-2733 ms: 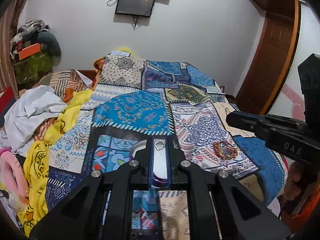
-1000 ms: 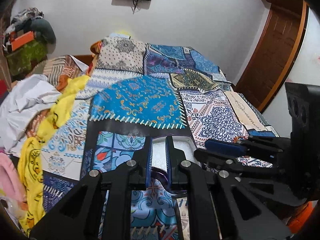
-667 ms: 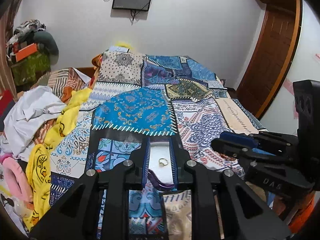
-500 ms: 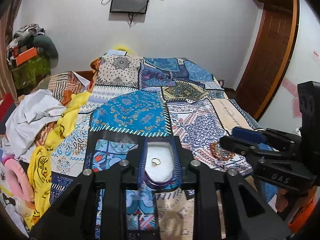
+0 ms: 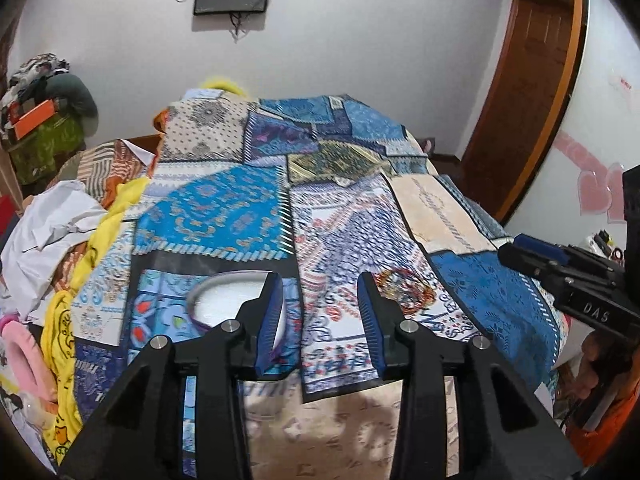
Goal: Organize jewelry
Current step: 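Withdraw the right tool from the box back toward the jewelry pile, then grasp the red beaded bracelet with the left tool while the right tool grasps a ring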
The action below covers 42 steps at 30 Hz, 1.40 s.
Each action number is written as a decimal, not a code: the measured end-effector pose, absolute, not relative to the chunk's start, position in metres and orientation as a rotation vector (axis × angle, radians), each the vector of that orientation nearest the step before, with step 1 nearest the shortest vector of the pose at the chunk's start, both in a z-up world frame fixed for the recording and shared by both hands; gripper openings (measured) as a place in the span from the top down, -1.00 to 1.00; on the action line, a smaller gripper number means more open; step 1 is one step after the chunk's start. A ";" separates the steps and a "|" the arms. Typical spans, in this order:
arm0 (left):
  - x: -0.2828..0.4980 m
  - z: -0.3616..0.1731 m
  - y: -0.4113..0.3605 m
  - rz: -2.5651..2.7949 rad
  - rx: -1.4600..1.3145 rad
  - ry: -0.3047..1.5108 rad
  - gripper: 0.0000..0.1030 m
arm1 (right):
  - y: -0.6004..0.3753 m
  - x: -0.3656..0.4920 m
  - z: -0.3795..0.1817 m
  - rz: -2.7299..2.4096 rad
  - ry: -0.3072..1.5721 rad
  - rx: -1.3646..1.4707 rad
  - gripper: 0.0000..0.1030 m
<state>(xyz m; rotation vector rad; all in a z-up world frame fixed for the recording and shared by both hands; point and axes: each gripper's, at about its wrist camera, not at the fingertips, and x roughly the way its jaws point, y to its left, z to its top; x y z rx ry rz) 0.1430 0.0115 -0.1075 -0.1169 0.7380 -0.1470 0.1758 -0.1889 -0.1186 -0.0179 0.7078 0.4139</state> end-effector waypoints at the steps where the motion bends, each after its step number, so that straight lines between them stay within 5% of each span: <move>1: 0.146 -0.110 0.006 -0.153 -0.112 0.747 0.27 | -0.195 0.176 -0.120 0.405 0.711 -0.011 0.21; 18: 0.187 -0.169 -0.048 -0.230 -0.076 0.908 0.27 | -0.228 0.197 -0.161 0.394 0.800 0.022 0.21; 35: 0.217 -0.190 -0.059 -0.216 -0.066 0.929 0.97 | -0.227 0.210 -0.180 0.425 0.853 0.037 0.21; 42: 0.210 -0.169 -0.062 -0.232 -0.079 0.882 0.98 | -0.227 0.210 -0.178 0.429 0.852 0.041 0.21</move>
